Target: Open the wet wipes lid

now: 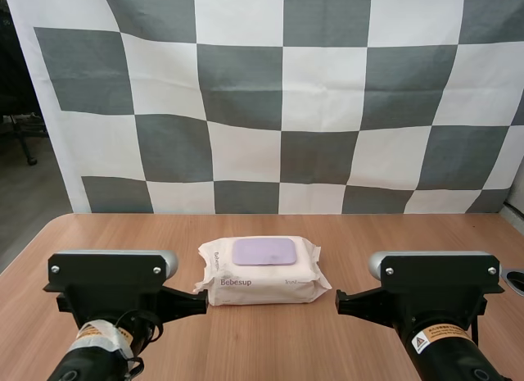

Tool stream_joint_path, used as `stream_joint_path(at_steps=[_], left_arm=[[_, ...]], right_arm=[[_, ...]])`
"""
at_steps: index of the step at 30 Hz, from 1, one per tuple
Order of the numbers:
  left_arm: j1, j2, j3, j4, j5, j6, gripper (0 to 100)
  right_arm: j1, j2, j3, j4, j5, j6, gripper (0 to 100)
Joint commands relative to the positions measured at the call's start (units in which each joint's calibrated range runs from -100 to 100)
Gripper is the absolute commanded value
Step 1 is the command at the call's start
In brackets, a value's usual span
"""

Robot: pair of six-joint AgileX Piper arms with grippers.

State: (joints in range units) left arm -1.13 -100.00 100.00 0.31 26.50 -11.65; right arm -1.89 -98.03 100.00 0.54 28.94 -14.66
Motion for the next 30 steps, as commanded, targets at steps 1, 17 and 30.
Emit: stream_joint_path(at_steps=[1, 17, 30], left_arm=[[-0.02, 0.0, 0.0, 0.7, -7.7, 0.2, 0], [-0.02, 0.0, 0.0, 1.4, -82.7, 2.0, 0], [-0.02, 0.0, -21.5, 4.9, -83.2, 8.4, 0]], right_arm=[[0.0, 0.0, 0.0, 0.6, -0.2, 0.0, 0], [0.0, 0.0, 0.0, 4.2, -78.5, 0.0, 0], [0.0, 0.0, -11.9, 11.2, -124.2, -2.4, 0]])
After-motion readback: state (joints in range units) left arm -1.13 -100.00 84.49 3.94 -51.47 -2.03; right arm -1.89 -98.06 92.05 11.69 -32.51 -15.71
